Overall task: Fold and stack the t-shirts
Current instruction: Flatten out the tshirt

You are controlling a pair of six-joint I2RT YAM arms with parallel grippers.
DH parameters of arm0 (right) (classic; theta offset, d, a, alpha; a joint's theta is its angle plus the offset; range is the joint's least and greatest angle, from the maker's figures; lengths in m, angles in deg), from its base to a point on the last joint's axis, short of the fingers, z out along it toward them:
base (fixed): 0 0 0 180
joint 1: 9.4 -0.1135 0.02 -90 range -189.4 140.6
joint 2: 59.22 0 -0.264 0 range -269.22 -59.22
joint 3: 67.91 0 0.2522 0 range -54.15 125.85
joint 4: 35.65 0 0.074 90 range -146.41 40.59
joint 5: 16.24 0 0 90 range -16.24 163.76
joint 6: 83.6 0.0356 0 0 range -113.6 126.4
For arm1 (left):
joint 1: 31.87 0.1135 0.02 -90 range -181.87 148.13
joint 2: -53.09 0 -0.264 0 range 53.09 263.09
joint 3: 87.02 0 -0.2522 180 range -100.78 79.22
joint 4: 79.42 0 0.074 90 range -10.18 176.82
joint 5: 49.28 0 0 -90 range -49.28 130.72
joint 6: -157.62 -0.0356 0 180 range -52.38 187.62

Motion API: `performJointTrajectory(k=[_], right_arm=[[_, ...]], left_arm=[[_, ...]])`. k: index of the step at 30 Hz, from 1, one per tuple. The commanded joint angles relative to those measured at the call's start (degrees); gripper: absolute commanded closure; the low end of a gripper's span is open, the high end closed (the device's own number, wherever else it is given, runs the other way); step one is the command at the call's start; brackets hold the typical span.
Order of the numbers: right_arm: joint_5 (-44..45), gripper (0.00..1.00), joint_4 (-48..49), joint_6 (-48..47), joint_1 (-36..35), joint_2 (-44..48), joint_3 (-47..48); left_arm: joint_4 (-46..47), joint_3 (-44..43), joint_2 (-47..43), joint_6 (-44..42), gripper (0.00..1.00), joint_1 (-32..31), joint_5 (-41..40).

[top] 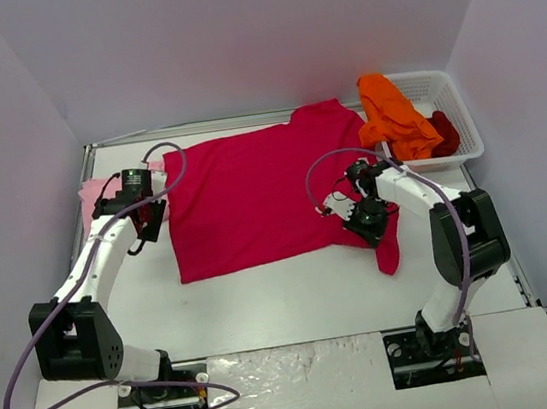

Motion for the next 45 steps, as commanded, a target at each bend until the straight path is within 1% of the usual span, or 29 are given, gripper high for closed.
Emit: performJointTrajectory(k=[1, 4, 7, 9, 16, 25, 31, 32, 33, 34, 36, 40, 45], right_arm=[[-5.89, 1.00, -13.62, -3.91, -0.89, 3.19, 4.68], [-10.45, 1.00, -18.28, -6.46, -0.89, 3.01, 8.02], [-15.73, 1.00, -23.72, -10.67, -0.80, 0.21, 11.53], [-19.23, 1.00, -26.54, -12.78, -0.63, -3.57, 13.81], [-19.78, 1.00, -26.64, -14.72, 1.13, -12.88, 18.48], [-20.40, 1.00, -26.55, -14.20, 5.26, -18.43, 29.90], [-19.26, 1.00, -25.15, -13.06, 6.75, -23.34, 33.95], [-17.86, 0.83, -22.28, -10.71, 6.93, -23.79, 33.96], [-15.85, 0.55, -18.24, -8.07, 7.19, -24.75, 33.35], [-15.83, 0.55, -18.20, -8.05, 7.19, -24.76, 33.34], [-14.43, 0.49, -13.05, -5.07, 7.37, -24.67, 32.73], [-13.11, 0.49, -8.37, -1.38, 7.55, -21.70, 31.41], [-13.37, 0.47, -5.03, -0.23, 7.63, -15.55, 30.01]], left_arm=[[-2.19, -2.93, 0.50, -0.35, 0.56, 0.26, -0.25], [-1.93, -3.02, 0.50, -0.52, 0.56, 0.26, -0.16], [-2.10, -3.37, 0.76, -0.61, 0.57, 0.26, -0.08], [-2.37, -3.63, 1.03, -0.61, 0.57, 0.26, -0.16], [-2.11, -2.67, 0.68, -1.05, 0.57, 0.26, 0.28], [-2.11, -3.72, 2.52, -1.23, 0.57, 0.26, 0.54], [-2.19, -4.60, 4.89, -1.23, 0.57, 0.17, 0.72], [-2.19, -4.69, 5.42, -1.31, 0.57, 0.09, 0.80], [-2.28, -4.77, 5.95, -1.40, 0.57, 0.00, 0.89], [-2.28, -4.78, 5.95, -1.40, 0.57, -0.09, 0.89], [-2.28, -4.86, 6.30, -1.40, 0.57, -0.18, 0.80], [-2.37, -4.95, 6.65, -1.32, 0.57, -0.44, 0.89], [-2.46, -4.95, 6.13, -1.32, 0.57, -0.62, 0.89]])
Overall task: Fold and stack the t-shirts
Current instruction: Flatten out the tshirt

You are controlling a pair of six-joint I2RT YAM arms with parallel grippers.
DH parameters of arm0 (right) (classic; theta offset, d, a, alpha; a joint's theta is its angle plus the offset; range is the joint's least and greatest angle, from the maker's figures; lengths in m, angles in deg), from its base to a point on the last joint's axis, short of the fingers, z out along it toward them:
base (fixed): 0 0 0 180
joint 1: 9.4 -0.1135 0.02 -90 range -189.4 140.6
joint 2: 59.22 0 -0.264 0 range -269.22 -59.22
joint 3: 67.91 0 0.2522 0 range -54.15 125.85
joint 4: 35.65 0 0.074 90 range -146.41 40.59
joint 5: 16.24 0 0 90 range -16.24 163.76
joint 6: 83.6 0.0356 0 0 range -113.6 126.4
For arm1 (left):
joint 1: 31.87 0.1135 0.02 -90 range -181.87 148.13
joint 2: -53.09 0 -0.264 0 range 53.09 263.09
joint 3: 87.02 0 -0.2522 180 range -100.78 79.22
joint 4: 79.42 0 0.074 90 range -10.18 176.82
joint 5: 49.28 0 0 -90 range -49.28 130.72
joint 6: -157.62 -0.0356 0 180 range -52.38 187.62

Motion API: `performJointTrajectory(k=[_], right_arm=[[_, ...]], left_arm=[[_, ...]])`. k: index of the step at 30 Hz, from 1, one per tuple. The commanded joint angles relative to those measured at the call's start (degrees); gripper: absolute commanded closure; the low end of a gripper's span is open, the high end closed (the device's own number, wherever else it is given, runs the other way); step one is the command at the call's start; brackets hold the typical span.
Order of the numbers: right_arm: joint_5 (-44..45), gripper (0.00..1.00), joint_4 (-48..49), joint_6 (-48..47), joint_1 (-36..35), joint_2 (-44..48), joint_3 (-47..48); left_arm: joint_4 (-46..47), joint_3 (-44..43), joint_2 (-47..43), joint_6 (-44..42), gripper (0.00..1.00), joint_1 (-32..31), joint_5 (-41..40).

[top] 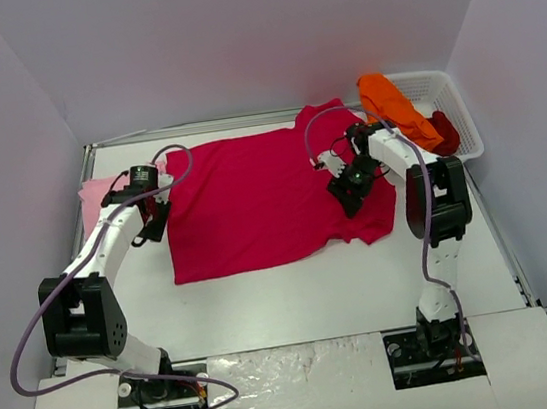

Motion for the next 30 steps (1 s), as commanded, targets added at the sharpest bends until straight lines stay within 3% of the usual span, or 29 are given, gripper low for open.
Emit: performJointTrajectory(k=[1, 10, 12, 19, 30], right_arm=[[0.58, 0.47, 1.84, 2.72, 0.44, 9.94, -1.25], [-1.09, 0.48, 2.29, 2.82, -0.96, 20.86, -6.88], [-0.92, 0.53, 0.71, 0.98, -1.66, 21.74, -8.54], [1.27, 0.61, -4.57, -1.66, -5.62, 20.95, -13.47], [2.42, 0.60, -4.40, -3.25, -7.55, 16.04, -18.04]], left_arm=[[-1.21, -2.61, -1.06, -0.68, 0.57, -0.36, 0.04], [-1.39, -2.53, -2.47, -0.42, 0.57, -0.44, 0.30], [-1.48, -2.35, -2.82, -0.33, 0.57, -0.44, 0.39], [-1.39, -2.00, -3.17, -0.42, 0.57, -0.44, 0.21], [-1.30, -1.82, -3.09, -0.42, 0.57, -0.44, -0.40]])
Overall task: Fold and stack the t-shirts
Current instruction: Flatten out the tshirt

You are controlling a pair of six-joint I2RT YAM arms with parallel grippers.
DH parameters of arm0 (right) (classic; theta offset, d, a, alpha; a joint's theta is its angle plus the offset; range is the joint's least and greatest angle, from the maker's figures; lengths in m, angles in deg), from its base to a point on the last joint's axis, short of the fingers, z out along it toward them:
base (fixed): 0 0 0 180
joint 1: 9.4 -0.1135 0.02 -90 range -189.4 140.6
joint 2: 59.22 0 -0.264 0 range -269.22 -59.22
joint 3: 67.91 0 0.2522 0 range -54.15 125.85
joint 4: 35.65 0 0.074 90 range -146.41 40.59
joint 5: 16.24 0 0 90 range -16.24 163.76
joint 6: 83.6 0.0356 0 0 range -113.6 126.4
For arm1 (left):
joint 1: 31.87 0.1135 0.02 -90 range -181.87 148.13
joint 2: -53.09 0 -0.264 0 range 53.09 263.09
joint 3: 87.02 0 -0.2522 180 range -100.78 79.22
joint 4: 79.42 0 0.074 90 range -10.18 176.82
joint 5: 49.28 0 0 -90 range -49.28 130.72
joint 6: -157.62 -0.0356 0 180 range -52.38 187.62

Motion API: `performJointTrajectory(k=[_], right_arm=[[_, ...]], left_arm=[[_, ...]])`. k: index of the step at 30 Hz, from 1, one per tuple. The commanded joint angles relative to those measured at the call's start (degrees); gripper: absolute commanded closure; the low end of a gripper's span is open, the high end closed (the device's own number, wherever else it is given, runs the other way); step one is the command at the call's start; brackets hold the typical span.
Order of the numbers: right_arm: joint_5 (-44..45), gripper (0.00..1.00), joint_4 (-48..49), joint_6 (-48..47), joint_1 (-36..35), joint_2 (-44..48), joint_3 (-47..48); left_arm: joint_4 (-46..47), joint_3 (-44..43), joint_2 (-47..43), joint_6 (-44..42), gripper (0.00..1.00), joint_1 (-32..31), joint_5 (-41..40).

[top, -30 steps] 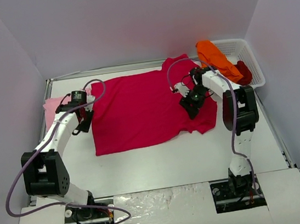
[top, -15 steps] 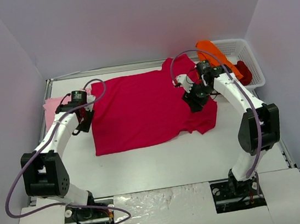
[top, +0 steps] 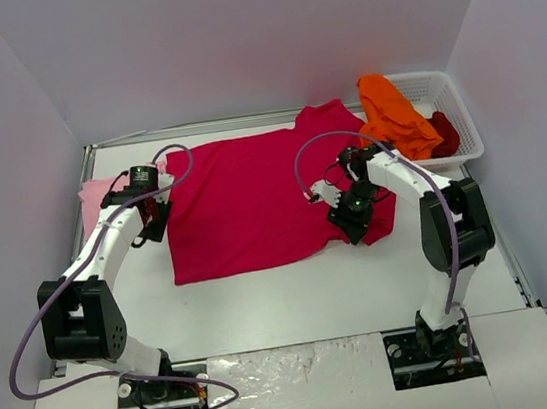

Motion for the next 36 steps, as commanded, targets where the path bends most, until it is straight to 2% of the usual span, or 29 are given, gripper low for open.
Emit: performJointTrajectory(k=[1, 26, 36], right_arm=[[0.94, 0.59, -2.65, -1.39, -0.21, -1.93, -0.80], [0.41, 0.55, 0.52, 0.98, -2.14, -11.08, 4.65], [1.73, 0.59, 0.43, 2.65, -2.94, -11.60, 6.40]], left_arm=[[-1.15, -1.71, -2.28, -0.42, 0.57, -0.22, -0.99], [-0.79, -1.62, -1.04, -0.51, 0.57, -0.22, -1.17], [-0.79, -1.54, -1.13, -0.42, 0.57, -0.22, -0.82]])
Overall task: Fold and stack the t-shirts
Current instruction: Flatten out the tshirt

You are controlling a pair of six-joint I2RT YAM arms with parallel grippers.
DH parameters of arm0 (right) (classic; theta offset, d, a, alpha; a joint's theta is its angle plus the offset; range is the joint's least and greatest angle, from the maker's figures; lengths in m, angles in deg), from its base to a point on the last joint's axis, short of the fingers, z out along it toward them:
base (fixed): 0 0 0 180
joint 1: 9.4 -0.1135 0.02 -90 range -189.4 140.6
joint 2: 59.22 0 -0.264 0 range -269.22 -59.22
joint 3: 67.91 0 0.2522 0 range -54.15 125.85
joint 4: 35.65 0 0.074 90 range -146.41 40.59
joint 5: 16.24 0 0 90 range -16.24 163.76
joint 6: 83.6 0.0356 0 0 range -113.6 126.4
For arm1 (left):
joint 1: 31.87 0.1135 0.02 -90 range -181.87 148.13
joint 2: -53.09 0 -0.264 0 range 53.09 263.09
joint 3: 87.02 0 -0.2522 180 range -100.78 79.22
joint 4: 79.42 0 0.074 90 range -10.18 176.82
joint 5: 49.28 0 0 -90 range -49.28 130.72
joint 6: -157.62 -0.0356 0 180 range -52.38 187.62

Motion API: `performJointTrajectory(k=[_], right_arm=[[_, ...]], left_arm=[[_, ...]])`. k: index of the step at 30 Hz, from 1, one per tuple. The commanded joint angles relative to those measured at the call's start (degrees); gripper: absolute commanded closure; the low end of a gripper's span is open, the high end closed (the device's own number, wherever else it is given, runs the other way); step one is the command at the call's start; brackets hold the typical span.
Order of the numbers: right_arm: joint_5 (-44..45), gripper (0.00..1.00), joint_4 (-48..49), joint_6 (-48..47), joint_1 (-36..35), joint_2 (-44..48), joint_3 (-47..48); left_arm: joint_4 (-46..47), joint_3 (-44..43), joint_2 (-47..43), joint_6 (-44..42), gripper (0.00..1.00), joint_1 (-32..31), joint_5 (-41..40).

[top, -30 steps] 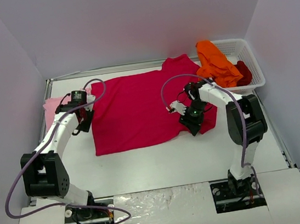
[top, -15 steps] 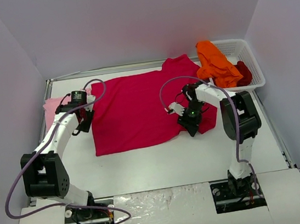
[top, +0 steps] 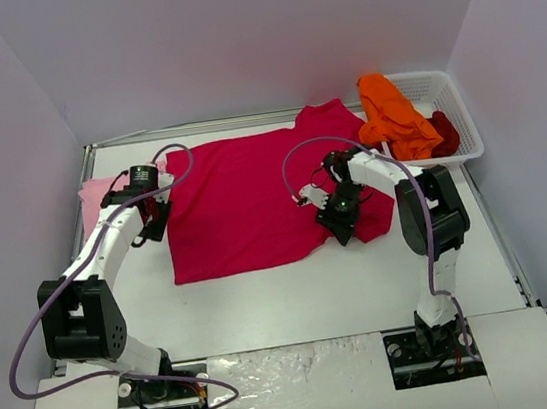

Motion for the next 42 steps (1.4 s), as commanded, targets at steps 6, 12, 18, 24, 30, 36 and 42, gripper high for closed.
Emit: performJointTrajectory(k=[6, 12, 18, 24, 30, 36, 42], right_arm=[[1.73, 0.64, -1.64, 2.61, -0.36, -1.71, 3.83], [4.28, 0.69, -0.06, 4.37, -0.62, -3.38, 4.01], [6.30, 0.75, 1.43, 5.16, -0.88, -3.56, 2.61], [6.56, 0.89, 1.61, 5.60, -0.88, -2.50, 2.08], [7.35, 0.89, 0.82, 6.13, -0.97, 1.09, 1.12], [6.74, 0.95, -2.16, 5.96, -1.15, 6.98, 0.32], [6.30, 1.00, -4.71, 6.04, -2.11, 12.17, -1.43]], left_arm=[[-0.68, -1.19, -1.22, -0.51, 0.57, -0.31, -0.64], [-0.60, -1.10, -1.22, -0.59, 0.57, -0.22, -0.55], [-0.51, -1.10, -0.96, -0.59, 0.57, -0.22, -0.38], [-0.60, -1.19, -1.22, -0.59, 0.57, -0.22, -0.38], [-0.95, -1.45, -1.66, -0.42, 0.57, -0.22, -0.38], [-1.30, -1.71, -2.01, -0.24, 0.57, -0.23, -0.11], [-1.39, -1.45, -2.98, -0.33, 0.57, -0.31, -0.11]])
